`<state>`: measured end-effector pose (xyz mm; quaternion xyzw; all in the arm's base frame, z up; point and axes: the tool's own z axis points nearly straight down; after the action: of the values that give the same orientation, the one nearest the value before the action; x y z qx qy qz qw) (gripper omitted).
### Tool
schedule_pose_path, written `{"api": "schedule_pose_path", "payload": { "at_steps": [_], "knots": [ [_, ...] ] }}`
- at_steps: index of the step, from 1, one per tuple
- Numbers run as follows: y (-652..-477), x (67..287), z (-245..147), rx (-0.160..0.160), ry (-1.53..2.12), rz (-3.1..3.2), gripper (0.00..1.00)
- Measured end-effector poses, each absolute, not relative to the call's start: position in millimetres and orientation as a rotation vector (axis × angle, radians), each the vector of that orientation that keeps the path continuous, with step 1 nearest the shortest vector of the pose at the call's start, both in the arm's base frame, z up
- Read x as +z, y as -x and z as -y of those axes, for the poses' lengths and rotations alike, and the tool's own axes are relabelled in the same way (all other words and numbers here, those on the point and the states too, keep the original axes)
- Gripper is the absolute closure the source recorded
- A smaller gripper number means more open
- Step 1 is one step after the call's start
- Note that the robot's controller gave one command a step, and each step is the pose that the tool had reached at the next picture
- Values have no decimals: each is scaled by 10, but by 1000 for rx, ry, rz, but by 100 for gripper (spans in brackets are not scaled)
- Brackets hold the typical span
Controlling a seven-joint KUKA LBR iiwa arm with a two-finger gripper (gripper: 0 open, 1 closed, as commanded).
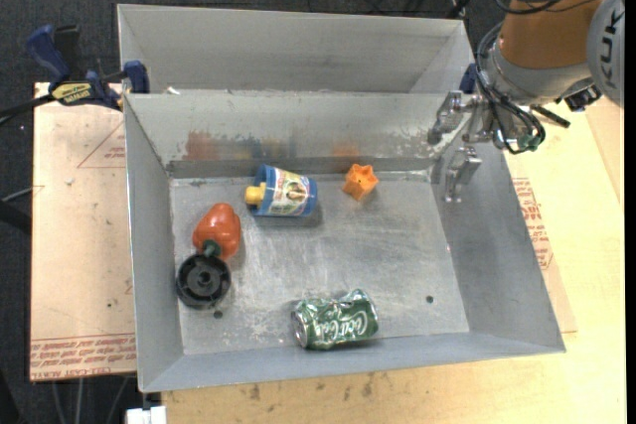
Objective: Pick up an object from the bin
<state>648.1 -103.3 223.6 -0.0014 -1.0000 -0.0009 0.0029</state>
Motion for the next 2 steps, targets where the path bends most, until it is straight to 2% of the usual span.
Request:
{"api": "schedule_pose_path", "payload": {
  "at_steps": [1,2],
  "knots": [
    [-6496,2290,1030,0,1,3144,0],
    [-6536,1662,666,0,17,3149,0]
  ]
}}
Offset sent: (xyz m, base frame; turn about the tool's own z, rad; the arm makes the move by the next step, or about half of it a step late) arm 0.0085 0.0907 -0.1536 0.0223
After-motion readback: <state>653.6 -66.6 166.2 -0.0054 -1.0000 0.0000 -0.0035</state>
